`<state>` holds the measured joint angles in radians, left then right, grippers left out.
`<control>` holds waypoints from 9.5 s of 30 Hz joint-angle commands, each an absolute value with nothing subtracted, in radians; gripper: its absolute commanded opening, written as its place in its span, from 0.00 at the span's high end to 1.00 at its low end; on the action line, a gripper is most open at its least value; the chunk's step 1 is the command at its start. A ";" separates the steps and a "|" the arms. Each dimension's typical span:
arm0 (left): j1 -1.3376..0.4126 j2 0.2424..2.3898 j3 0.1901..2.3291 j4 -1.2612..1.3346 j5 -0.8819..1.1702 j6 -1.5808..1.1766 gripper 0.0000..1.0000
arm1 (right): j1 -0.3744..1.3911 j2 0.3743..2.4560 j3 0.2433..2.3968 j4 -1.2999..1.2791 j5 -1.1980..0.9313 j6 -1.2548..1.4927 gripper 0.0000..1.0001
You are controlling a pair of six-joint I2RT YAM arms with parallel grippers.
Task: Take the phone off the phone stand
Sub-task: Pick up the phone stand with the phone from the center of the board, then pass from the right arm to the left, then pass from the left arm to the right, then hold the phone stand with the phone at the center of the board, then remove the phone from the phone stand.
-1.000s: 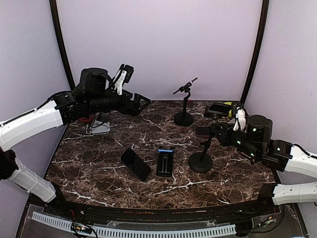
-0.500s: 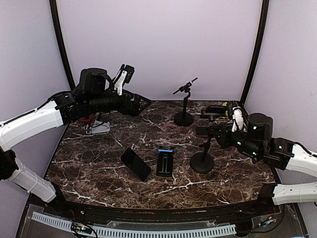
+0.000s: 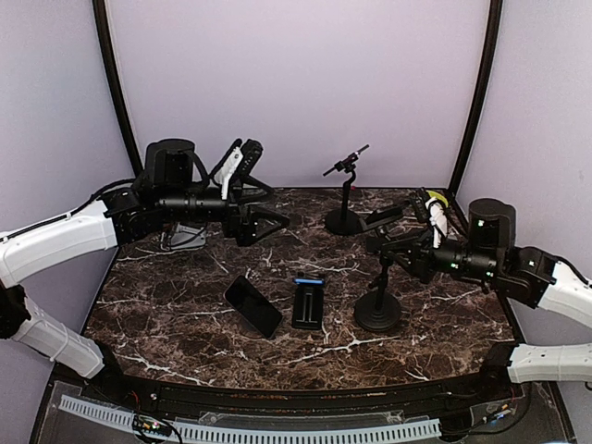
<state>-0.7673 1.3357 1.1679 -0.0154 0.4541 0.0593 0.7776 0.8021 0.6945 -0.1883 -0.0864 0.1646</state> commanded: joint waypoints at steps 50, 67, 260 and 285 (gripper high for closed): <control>-0.973 1.718 1.534 -0.215 0.991 0.518 0.01 | 0.729 0.899 0.940 -0.306 -0.894 -0.279 1.00; -0.998 1.738 1.543 -0.211 1.036 0.489 0.01 | 0.729 0.909 0.959 -0.323 -0.897 -0.296 1.00; -1.037 1.723 1.296 0.413 0.537 1.035 1.00 | 0.480 1.006 0.926 -0.093 -0.944 0.480 0.66; -1.035 1.691 1.222 0.482 0.500 1.075 1.00 | 0.489 0.986 0.884 -0.132 -1.032 0.503 1.00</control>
